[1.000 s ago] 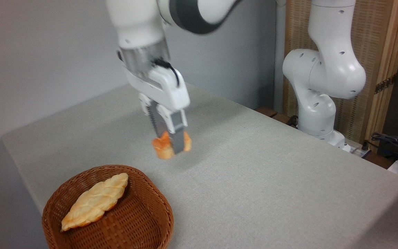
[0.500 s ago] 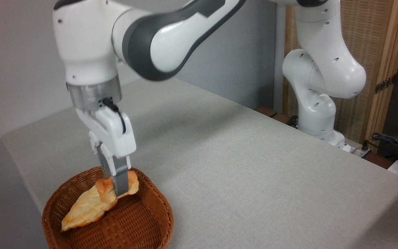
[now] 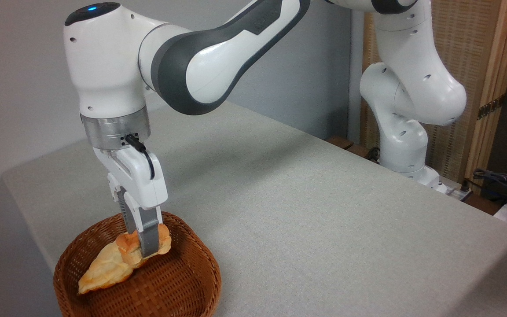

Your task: Put bread into the basket

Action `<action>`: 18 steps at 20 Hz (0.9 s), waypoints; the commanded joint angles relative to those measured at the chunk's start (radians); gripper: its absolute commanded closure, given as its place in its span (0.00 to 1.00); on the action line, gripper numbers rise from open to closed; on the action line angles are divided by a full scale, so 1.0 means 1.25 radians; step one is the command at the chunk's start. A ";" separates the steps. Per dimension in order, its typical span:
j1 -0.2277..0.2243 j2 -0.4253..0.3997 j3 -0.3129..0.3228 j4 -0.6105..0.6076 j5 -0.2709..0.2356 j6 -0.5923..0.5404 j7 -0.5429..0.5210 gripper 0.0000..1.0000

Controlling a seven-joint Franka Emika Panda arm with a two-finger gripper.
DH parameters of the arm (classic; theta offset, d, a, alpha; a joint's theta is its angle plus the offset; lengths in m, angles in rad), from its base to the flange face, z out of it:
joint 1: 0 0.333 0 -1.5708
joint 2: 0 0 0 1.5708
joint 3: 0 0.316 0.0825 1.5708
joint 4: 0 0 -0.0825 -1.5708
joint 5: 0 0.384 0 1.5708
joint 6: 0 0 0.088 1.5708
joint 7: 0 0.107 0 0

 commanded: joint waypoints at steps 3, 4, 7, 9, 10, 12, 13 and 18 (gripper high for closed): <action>0.001 -0.005 0.002 0.008 -0.013 -0.002 0.014 0.00; 0.001 -0.007 0.004 0.009 -0.014 -0.003 0.014 0.00; 0.008 -0.030 0.006 0.014 -0.019 -0.007 0.007 0.00; 0.024 -0.062 0.004 0.012 -0.021 -0.039 0.003 0.00; 0.038 -0.080 -0.006 0.012 -0.035 -0.086 0.003 0.00; 0.065 -0.110 -0.038 0.012 -0.058 -0.157 0.000 0.00; 0.090 -0.133 -0.061 0.012 -0.063 -0.201 -0.007 0.00; 0.130 -0.231 -0.099 -0.001 -0.065 -0.352 -0.021 0.00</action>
